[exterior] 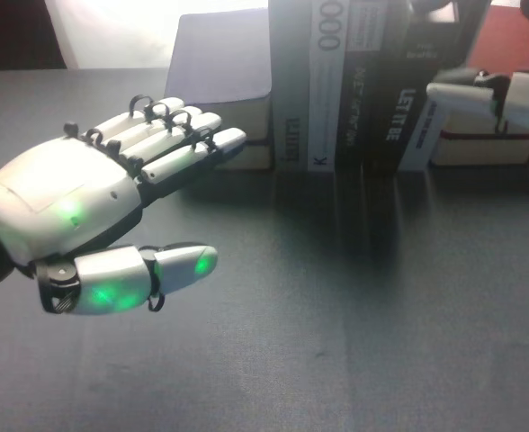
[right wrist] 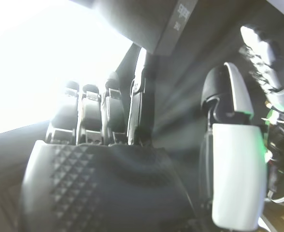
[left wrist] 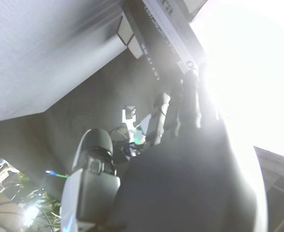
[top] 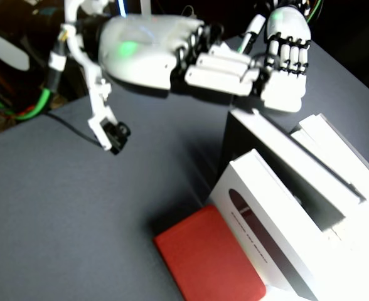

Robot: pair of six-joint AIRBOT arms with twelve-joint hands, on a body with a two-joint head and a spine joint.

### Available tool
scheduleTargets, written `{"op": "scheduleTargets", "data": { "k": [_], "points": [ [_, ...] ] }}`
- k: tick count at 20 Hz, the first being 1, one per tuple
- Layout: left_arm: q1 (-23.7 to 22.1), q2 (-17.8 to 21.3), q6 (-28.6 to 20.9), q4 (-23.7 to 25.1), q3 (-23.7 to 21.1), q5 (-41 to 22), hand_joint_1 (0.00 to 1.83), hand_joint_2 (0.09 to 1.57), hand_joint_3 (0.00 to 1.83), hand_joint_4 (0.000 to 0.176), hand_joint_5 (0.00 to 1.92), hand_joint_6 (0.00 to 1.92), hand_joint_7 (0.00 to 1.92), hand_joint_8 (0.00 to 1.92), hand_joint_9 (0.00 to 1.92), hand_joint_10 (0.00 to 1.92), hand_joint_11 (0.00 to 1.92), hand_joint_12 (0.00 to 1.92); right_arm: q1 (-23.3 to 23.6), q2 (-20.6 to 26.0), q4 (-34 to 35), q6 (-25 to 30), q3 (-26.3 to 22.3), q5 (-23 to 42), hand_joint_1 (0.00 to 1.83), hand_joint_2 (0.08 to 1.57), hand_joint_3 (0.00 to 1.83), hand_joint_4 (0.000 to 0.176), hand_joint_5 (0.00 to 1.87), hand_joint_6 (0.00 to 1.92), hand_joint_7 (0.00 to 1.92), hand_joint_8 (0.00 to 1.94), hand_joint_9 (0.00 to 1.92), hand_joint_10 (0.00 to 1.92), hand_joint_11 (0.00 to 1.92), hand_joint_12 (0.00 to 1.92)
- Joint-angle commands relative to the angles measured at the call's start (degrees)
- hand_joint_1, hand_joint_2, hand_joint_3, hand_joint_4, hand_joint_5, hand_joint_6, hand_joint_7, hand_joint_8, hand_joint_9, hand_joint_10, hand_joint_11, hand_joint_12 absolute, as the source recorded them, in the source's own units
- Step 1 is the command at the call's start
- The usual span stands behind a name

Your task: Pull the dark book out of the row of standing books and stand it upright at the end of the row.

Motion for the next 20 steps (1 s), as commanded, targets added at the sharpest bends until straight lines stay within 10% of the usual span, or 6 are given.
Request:
{"op": "scheduleTargets", "data": {
  "k": [1, 7, 8, 11, 16, 20],
  "points": [
    [-0.4, 0.4, 0.4, -0.5, -0.4, -7.5, 0.00, 1.32, 0.00, 0.076, 0.03, 0.01, 0.00, 0.00, 0.00, 0.00, 0.00, 0.00, -0.2, 0.5, -0.6, 0.9, -0.4, 5.2, 0.70, 1.07, 0.01, 0.000, 0.80, 0.28, 0.17, 0.01, 0.00, 0.00, 0.00, 0.00],
    [-0.1, 0.5, 0.8, -1.1, -0.5, -8.2, 0.00, 1.32, 0.00, 0.067, 0.03, 0.01, 0.00, 0.00, 0.00, 0.00, 0.00, 0.00, -3.4, 1.8, -5.3, 6.7, -1.8, 5.3, 0.61, 1.08, 0.01, 0.000, 0.82, 0.27, 0.19, 0.01, 0.00, 0.00, 0.00, 0.00],
    [-0.1, 0.5, 0.8, -1.2, -0.5, -8.3, 0.00, 1.31, 0.00, 0.096, 0.01, 0.00, 0.00, 0.00, 0.00, 0.00, 0.00, 0.00, -4.1, 2.0, -6.3, 7.7, -2.2, 5.3, 0.58, 1.08, 0.01, 0.000, 0.83, 0.27, 0.20, 0.01, 0.00, 0.00, 0.00, 0.00],
    [0.1, 0.6, 1.1, -1.6, -0.6, -8.7, 0.00, 1.31, 0.00, 0.098, 0.00, 0.00, 0.00, 0.00, 0.00, 0.00, 0.00, 0.00, -6.3, 2.4, -8.0, 9.6, -3.0, 5.3, 0.46, 1.10, 0.01, 0.000, 0.80, 0.26, 0.18, 0.01, 0.00, 0.00, 0.00, 0.00],
    [0.5, 0.9, 1.5, -2.4, -0.9, -9.5, 0.00, 1.33, 0.00, 0.055, 0.00, 0.00, 0.00, 0.00, 0.00, 0.00, 0.00, 0.00, -9.5, 2.8, -12.3, 16.2, -3.9, 5.3, 0.32, 1.13, 0.02, 0.000, 0.80, 0.28, 0.19, 0.01, 0.00, 0.00, 0.00, 0.00],
    [0.5, 0.9, 1.7, -2.7, -0.9, -9.6, 0.00, 1.32, 0.00, 0.059, 0.00, 0.00, 0.00, 0.00, 0.00, 0.00, 0.00, 0.00, -12.3, 3.2, -17.1, 24.0, -4.4, 5.9, 0.38, 1.13, 0.02, 0.000, 0.80, 0.28, 0.22, 0.02, 0.00, 0.00, 0.00, 0.00]
  ]
}}
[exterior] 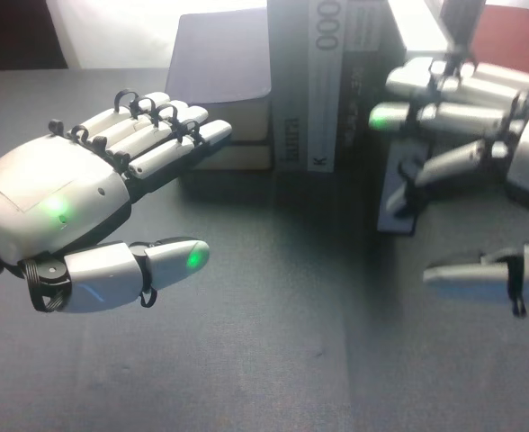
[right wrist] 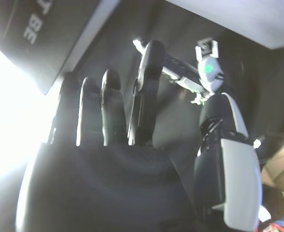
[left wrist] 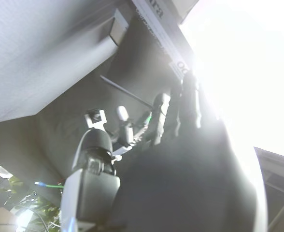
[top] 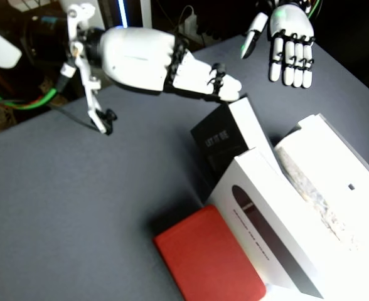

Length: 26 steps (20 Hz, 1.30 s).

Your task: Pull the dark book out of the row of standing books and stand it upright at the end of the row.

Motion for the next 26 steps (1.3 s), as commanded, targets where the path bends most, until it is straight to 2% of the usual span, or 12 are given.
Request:
{"op": "scheduleTargets", "data": {
  "k": [1, 4, 5, 6, 8, 10, 12, 15, 17, 18, 19, 26],
  "points": [
    [-0.5, 0.3, 0.3, -0.4, -0.4, -7.7, 0.00, 1.32, 0.00, 0.061, 0.01, 0.00, 0.00, 0.00, 0.00, 0.00, 0.00, 0.00, 0.3, 0.1, 0.5, 2.0, -0.3, 8.0, 0.34, 1.14, 0.02, 0.000, 0.78, 0.27, 0.21, 0.01, 0.00, 0.00, 0.00, 0.00],
    [-0.5, 0.3, 0.3, -0.5, -0.4, -7.8, 0.00, 1.32, 0.00, 0.067, 0.00, 0.00, 0.00, 0.00, 0.00, 0.00, 0.00, 0.00, 0.1, 0.4, -0.7, 4.0, -0.2, 10.1, 0.35, 1.18, 0.03, 0.000, 0.56, 0.33, 0.24, 0.01, 0.00, 0.00, 0.00, 0.02],
    [-0.4, 0.3, 0.3, -0.5, -0.4, -7.8, 0.00, 1.32, 0.00, 0.067, 0.00, 0.00, 0.00, 0.00, 0.00, 0.00, 0.00, 0.00, 0.1, 0.6, -1.1, 4.8, -0.2, 10.9, 0.42, 1.20, 0.00, 0.000, 0.43, 0.54, 0.30, 0.00, 0.04, 0.06, 0.00, 0.29],
    [-0.4, 0.3, 0.3, -0.5, -0.4, -7.8, 0.01, 1.32, 0.00, 0.076, 0.01, 0.00, 0.00, 0.00, 0.00, 0.00, 0.00, 0.00, 0.1, 0.8, -1.7, 6.2, -0.2, 12.3, 0.46, 1.22, 0.00, 0.000, 0.42, 0.64, 0.38, 0.02, 0.03, 0.48, 0.00, 1.15],
    [-0.4, 0.3, 0.3, -0.6, -0.4, -7.9, 0.00, 1.32, 0.00, 0.066, 0.01, 0.00, 0.00, 0.00, 0.00, 0.00, 0.00, 0.00, -0.2, 1.7, -2.8, 9.0, -0.2, 16.2, 0.36, 1.29, 0.01, 0.000, 0.42, 0.90, 0.50, 0.18, 0.09, 1.03, 0.00, 1.73],
    [-0.3, 0.2, 0.3, -0.7, -0.4, -8.0, 0.00, 1.29, 0.00, 0.078, 0.03, 0.01, 0.00, 0.00, 0.00, 0.00, 0.00, 0.00, -0.2, 2.6, -3.0, 9.7, -0.4, 19.4, 0.43, 1.30, 0.00, 0.000, 0.33, 1.13, 0.38, 0.77, 0.17, 1.28, 0.00, 1.86],
    [-0.2, 0.2, 0.4, -0.8, -0.4, -8.2, 0.00, 1.28, 0.00, 0.077, 0.02, 0.01, 0.00, 0.00, 0.00, 0.00, 0.00, 0.00, -0.2, 3.1, -2.3, 8.8, -0.4, 20.5, 0.61, 1.24, 0.00, 0.000, 0.24, 1.06, 0.19, 0.93, 0.03, 1.38, 0.00, 1.90],
    [-0.2, 0.2, 0.4, -1.2, -0.4, -9.2, 0.00, 1.29, 0.00, 0.077, 0.01, 0.00, 0.00, 0.00, 0.00, 0.00, 0.00, 0.00, -0.6, 3.4, 2.5, 4.7, -0.1, 21.9, 0.62, 1.24, 0.00, 0.000, 0.09, 0.77, 0.14, 0.46, 0.00, 0.71, 0.00, 1.44],
    [-0.1, 0.2, 0.5, -1.4, -0.4, -10.2, 0.00, 1.32, 0.00, 0.087, 0.01, 0.00, 0.00, 0.00, 0.00, 0.00, 0.00, 0.00, -1.4, 3.4, 7.0, 2.3, 0.4, 24.4, 0.53, 1.24, 0.00, 0.000, 0.06, 0.49, 0.13, 0.12, 0.00, 0.33, 0.00, 0.88],
    [-0.1, 0.1, 0.5, -1.6, -0.4, -10.8, 0.00, 1.32, 0.00, 0.098, 0.00, 0.00, 0.00, 0.00, 0.00, 0.00, 0.00, 0.00, -1.9, 3.4, 9.0, 1.1, 0.6, 25.8, 0.46, 1.25, 0.00, 0.000, 0.04, 0.28, 0.06, 0.02, 0.00, 0.06, 0.00, 0.18],
    [0.0, 0.0, 0.5, -2.0, -0.4, -11.8, 0.00, 1.32, 0.00, 0.102, 0.00, 0.00, 0.00, 0.00, 0.00, 0.00, 0.00, 0.00, -2.6, 3.4, 11.6, 0.0, 0.8, 27.6, 0.48, 1.28, 0.01, 0.000, 0.01, 0.15, 0.01, 0.00, 0.00, 0.01, 0.00, 0.03],
    [2.1, -1.0, 0.5, -5.8, -0.4, -20.1, 0.00, 1.34, 0.00, 0.000, 0.00, 0.00, 0.00, 0.00, 0.00, 0.00, 0.00, 0.00, -6.2, 3.7, 20.7, -2.7, 1.2, 36.8, 0.38, 1.29, 0.00, 0.012, 0.00, 0.00, 0.00, 0.00, 0.00, 0.00, 0.00, 0.00]
  ]
}}
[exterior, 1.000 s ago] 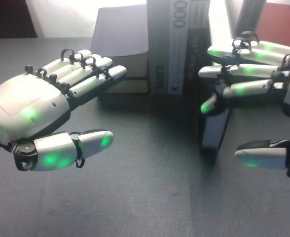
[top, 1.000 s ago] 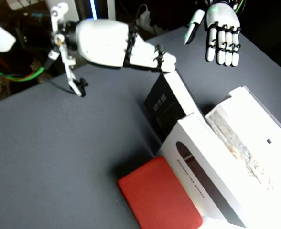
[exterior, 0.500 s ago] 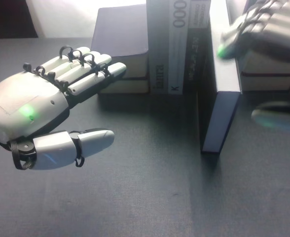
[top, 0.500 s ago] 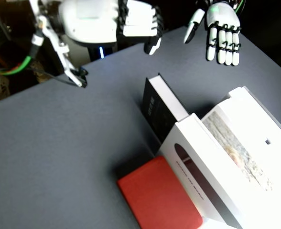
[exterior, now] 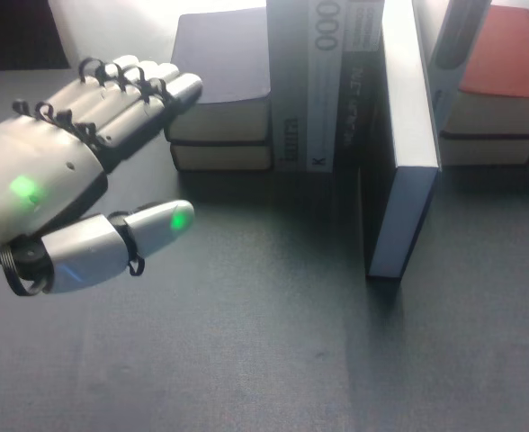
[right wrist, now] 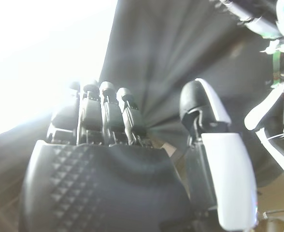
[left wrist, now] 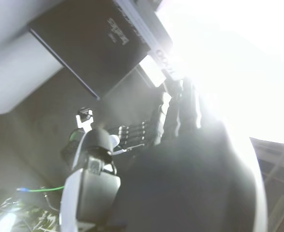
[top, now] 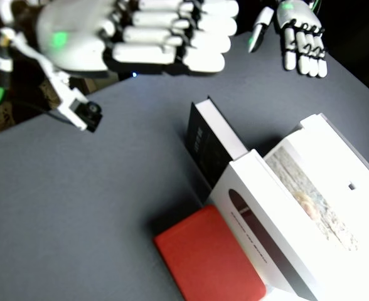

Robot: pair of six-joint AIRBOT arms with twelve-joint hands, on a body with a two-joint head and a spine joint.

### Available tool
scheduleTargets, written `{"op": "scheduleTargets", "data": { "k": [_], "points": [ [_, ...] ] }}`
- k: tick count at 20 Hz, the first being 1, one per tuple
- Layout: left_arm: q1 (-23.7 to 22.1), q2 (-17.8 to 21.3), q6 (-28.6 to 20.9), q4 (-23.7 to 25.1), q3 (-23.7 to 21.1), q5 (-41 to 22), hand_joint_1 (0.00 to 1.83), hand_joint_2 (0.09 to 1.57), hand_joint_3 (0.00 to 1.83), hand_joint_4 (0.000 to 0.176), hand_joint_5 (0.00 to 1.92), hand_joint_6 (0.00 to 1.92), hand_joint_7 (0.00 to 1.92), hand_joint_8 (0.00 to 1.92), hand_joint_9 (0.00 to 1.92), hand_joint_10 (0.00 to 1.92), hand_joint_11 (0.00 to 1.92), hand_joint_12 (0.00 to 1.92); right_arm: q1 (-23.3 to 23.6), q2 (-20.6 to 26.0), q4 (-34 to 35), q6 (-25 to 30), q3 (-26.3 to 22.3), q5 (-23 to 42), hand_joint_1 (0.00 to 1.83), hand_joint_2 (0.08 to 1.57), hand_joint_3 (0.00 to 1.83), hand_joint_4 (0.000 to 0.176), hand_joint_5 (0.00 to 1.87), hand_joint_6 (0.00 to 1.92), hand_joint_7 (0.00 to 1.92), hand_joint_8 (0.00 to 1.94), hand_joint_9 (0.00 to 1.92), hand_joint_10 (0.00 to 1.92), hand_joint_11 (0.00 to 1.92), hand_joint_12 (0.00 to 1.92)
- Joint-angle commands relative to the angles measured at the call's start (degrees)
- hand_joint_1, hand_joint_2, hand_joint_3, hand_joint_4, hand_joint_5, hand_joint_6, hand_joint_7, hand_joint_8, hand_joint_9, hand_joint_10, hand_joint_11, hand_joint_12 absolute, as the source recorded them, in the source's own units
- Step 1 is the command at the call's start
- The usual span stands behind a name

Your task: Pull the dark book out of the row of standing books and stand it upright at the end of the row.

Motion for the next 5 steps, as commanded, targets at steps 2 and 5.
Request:
{"op": "scheduleTargets", "data": {
  "k": [2, 5],
  "points": [
    [0.0, -0.4, -0.6, -1.1, -0.3, -12.1, 0.17, 1.34, 0.00, 0.050, 0.00, 0.00, 0.00, 0.00, 0.00, 0.00, 0.00, 0.00, -1.3, 0.2, 3.3, -0.1, 0.0, 11.6, 0.33, 1.25, 0.00, 0.020, 0.00, 0.00, 0.00, 0.00, 0.00, 0.00, 0.00, 0.00],
    [0.7, -0.2, -1.7, -2.0, -0.3, -16.4, 0.23, 1.32, 0.00, 0.088, 0.00, 0.00, 0.00, 0.00, 0.00, 0.00, 0.00, 0.00, -4.5, 0.5, 6.1, -0.1, -0.7, 16.8, 0.30, 1.29, 0.01, 0.000, 0.00, 0.00, 0.00, 0.00, 0.00, 0.00, 0.00, 0.00]
  ]
}}
